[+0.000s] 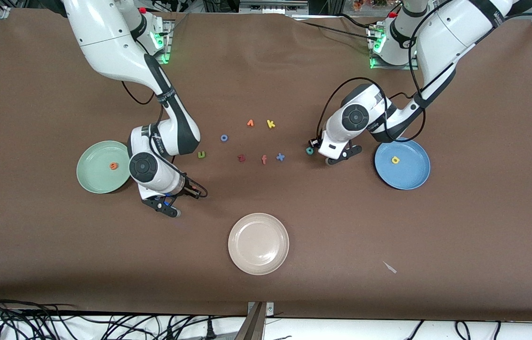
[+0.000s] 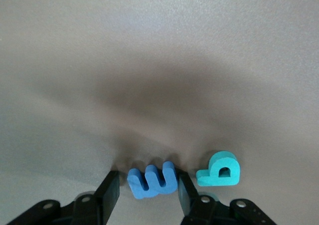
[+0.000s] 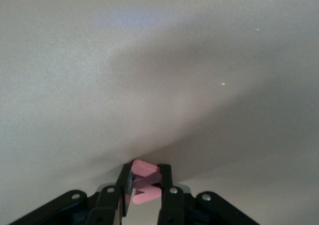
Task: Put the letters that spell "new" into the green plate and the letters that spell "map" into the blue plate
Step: 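Grasp pink w with the right gripper while the left gripper grasps blue m, then drop pink w on the green plate while the left gripper drops blue m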
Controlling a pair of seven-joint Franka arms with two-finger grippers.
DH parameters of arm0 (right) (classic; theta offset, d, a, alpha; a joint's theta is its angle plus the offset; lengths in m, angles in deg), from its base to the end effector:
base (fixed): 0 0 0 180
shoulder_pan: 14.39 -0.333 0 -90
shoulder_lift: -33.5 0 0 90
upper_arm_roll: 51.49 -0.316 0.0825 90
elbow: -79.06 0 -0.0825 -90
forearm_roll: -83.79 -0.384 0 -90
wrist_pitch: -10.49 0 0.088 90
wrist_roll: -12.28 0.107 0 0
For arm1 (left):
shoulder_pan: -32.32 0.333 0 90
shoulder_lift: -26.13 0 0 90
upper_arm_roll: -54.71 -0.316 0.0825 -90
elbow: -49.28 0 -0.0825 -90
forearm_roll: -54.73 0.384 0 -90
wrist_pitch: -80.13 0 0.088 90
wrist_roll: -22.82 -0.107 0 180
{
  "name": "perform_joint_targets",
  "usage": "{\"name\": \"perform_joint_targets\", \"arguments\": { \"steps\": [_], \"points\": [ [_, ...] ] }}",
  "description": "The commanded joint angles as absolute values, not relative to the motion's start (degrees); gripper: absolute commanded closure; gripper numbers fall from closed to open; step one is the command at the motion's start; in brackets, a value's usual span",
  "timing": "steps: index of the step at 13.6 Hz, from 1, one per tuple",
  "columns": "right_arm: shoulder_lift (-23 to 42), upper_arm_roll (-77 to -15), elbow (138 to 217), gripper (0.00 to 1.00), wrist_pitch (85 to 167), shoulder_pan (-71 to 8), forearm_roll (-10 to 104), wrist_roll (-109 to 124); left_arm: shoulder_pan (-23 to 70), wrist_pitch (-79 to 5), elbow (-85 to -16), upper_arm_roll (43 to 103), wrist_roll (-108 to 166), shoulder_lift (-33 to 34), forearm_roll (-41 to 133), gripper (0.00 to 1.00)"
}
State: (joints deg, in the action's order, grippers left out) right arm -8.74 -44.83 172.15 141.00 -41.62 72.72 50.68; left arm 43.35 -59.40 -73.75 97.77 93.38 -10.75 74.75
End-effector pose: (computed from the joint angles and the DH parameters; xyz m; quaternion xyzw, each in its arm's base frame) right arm 0.6333 0.2521 0.1851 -0.9773 0.2061 0.0486 0.0085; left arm 0.4557 -0.3030 0.1639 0.9660 0.2227 -0.1298 0.0189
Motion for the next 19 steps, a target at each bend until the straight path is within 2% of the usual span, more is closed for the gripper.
{"name": "perform_joint_targets", "arguments": {
  "steps": [1, 3, 5, 9, 12, 14, 16, 17, 18, 19],
  "points": [
    [-6.33, -42.81, 170.54, 1.0, 133.3, -41.37, 72.63, 44.22, 41.72, -60.75, -73.59, 95.66, 94.71, -12.19, 77.14, 0.55],
    [-3.26, -39.99, 172.82, 1.0, 129.68, -41.37, 72.71, 37.01, 41.72, -60.75, -73.59, 95.66, 94.71, -12.19, 77.14, 0.6],
    [1.57, -38.06, 179.74, 1.0, 131.85, -41.46, 72.72, 30.5, 41.81, -60.75, -73.16, 95.66, 94.63, -12.1, 77.14, 0.66],
    [10.98, -35.15, 193.11, 1.0, 136.34, -41.46, 74.73, 21.35, 42.69, -59.97, -71.84, 96.1, 93.4, -10.96, 77.32, 0.66],
    [13.11, -31.03, 199.28, 1.0, 140.47, -41.46, 75.18, 12.93, 44.35, -54.72, -67.46, 96.98, 89.02, -9.02, 76.36, 0.66],
    [13.11, -27.69, 200.52, 1.0, 140.75, -41.37, 75.18, 6.69, 47.24, -46.82, -62.19, 99.26, 85.15, -9.02, 76.26, 0.66],
    [12.41, -24.44, 200.78, 1.0, 140.83, -41.37, 75.09, 0.7, 52.77, -42.93, -59.89, 102.41, 79.19, -9.02, 75.83, 0.66],
    [12.06, -23.64, 200.7, 0.89, 140.92, -41.2, 74.74, -0.46, 56.28, -41.35, -59.97, 103.82, 75.5, -9.02, 75.74, 0.66],
    [11.62, -23.63, 200.7, 0.43, 140.92, -40.85, 74.48, -0.38, 59.01, -38.98, -60.06, 104.71, 71.72, -9.02, 75.73, 0.66],
    [11.53, -23.63, 200.52, 0.0, 140.92, -40.76, 74.13, 0.23, 60.6, -35.91, -60.06, 104.72, 68.12, -9.2, 75.73, 0.66]
  ]
}}
